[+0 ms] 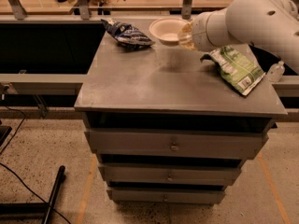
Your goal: Move paper bowl near blue chip bag
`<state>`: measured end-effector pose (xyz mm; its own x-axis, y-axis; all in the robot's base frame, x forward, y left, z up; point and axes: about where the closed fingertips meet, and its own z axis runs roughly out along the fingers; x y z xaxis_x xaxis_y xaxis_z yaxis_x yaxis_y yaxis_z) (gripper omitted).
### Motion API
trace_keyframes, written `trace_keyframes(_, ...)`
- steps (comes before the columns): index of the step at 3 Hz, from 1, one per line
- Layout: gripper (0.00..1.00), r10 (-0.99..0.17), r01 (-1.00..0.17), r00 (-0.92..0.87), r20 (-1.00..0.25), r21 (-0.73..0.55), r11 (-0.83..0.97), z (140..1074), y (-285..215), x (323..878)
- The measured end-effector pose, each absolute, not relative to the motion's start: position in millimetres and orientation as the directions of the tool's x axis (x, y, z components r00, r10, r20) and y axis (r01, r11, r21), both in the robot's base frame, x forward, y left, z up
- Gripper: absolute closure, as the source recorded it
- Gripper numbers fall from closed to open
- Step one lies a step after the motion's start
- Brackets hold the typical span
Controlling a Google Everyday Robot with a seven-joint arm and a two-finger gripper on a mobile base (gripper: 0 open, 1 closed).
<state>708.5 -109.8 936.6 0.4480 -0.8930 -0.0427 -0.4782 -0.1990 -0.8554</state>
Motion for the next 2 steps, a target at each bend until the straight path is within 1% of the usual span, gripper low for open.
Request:
trace_keyframes(1,1.0,-0.881,-0.444,0.472,-0.022,-0.87,-0.216,938,-107,740)
trace_keyframes(2,1.0,-0.877,-0.441,0.476,-0.063,-0.88,-0.175,937,-111,774)
